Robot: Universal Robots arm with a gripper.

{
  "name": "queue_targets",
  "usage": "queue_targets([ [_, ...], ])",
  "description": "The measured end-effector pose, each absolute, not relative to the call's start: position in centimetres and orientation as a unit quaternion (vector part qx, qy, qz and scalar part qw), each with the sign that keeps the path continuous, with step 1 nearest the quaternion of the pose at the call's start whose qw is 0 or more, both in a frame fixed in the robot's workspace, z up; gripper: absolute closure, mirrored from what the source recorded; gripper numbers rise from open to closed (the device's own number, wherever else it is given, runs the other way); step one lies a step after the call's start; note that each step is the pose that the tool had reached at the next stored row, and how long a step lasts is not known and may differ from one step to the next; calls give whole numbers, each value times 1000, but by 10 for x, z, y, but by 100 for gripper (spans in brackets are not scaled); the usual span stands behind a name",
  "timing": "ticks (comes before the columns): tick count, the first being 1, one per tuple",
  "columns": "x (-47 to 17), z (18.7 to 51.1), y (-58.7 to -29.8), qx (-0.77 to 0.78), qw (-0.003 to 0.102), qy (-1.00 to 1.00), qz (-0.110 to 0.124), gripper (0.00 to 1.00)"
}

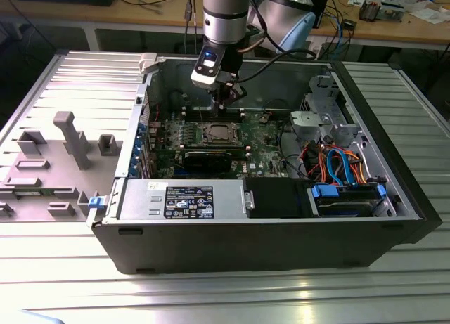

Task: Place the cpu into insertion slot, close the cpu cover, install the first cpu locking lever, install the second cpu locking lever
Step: 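Install the first cpu locking lever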

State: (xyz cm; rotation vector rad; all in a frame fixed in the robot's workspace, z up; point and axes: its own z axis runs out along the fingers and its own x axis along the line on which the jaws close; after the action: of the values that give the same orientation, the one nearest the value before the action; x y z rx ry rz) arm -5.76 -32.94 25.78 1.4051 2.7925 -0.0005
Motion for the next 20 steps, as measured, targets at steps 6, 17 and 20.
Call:
queue_targets([
  [6,-58,258,-329,449,8,893,0,89],
  [17,-58,258,-329,384,8,923,0,89],
  [20,-58,258,-329,365,8,931,1,89],
])
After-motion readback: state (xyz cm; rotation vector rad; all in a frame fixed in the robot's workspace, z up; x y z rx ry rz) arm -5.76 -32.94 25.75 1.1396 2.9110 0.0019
